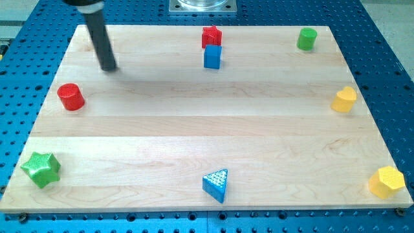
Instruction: Place the red circle parallel to the heart
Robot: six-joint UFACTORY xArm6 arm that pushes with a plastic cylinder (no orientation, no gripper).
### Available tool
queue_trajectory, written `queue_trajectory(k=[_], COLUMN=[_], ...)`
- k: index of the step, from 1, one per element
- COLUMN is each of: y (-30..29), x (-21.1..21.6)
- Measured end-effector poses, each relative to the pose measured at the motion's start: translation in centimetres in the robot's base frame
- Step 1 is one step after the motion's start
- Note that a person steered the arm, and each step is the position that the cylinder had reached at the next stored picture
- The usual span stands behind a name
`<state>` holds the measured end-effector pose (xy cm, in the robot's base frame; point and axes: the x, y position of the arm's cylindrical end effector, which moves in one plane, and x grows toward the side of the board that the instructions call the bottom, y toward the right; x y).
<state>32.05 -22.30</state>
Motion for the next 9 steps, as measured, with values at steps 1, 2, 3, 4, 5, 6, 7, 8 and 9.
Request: queue_trajectory(k=[1,2,3,4,5,6,7,8,9], y=[-6.3,-8.2,-8.1,-7.2,-6.0,-6.5,-5.5,-0.8,4.2], x=[0.8,3.5,5.9,5.8,7.9,9.4,9.3,8.8,8.8])
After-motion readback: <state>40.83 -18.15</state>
